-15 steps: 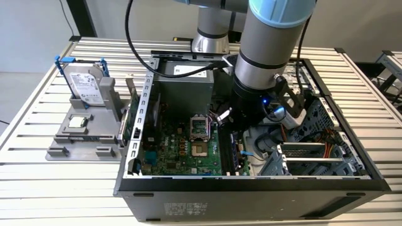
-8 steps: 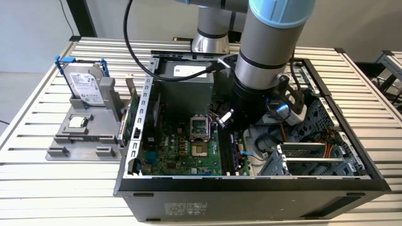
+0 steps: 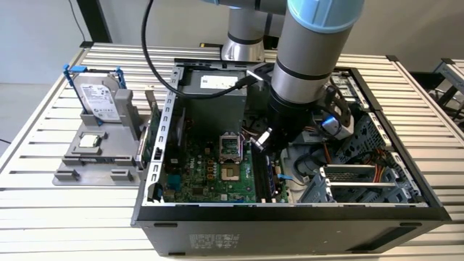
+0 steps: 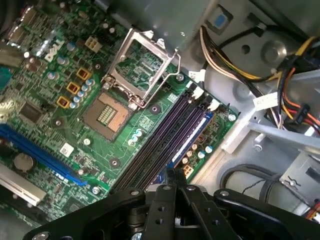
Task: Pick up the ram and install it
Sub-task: 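Press down the ram until it locks into place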
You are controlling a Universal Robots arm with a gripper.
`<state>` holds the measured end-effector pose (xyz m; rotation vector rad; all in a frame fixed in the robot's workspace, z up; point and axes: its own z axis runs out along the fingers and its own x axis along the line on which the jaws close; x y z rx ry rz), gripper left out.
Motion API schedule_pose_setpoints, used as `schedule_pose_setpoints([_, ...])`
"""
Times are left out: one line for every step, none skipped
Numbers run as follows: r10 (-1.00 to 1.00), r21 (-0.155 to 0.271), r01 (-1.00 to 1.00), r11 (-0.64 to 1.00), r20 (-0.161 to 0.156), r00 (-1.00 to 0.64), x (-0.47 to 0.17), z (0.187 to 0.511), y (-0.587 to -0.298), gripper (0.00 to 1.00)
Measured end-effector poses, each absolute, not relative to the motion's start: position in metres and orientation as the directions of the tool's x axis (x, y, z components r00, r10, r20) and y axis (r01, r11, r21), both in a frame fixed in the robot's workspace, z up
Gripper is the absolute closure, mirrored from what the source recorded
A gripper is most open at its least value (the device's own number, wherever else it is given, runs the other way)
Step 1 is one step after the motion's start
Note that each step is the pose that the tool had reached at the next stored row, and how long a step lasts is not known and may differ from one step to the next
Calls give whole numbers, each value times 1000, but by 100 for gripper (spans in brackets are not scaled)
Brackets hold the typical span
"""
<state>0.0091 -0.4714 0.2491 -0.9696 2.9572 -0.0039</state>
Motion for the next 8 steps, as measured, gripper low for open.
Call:
schedule_pose_setpoints([-604, -12, -604, 797, -27, -796, 9, 249, -471, 100])
schedule_pose_setpoints([-618, -12, -618, 786, -27, -785, 9, 249, -471, 100])
schedule_pose_setpoints([-643, -12, -643, 766, -27, -766, 9, 249, -471, 100])
schedule_pose_setpoints([-654, -12, -654, 757, -27, -756, 9, 249, -471, 100])
schedule_pose_setpoints([-665, -12, -665, 747, -27, -747, 9, 249, -471, 100])
schedule_pose_setpoints([-676, -12, -676, 737, -27, -737, 9, 249, -471, 100])
schedule_pose_setpoints([-686, -12, -686, 727, -27, -727, 9, 249, -471, 100])
schedule_pose_setpoints([-697, -12, -697, 717, -27, -717, 9, 249, -471, 100])
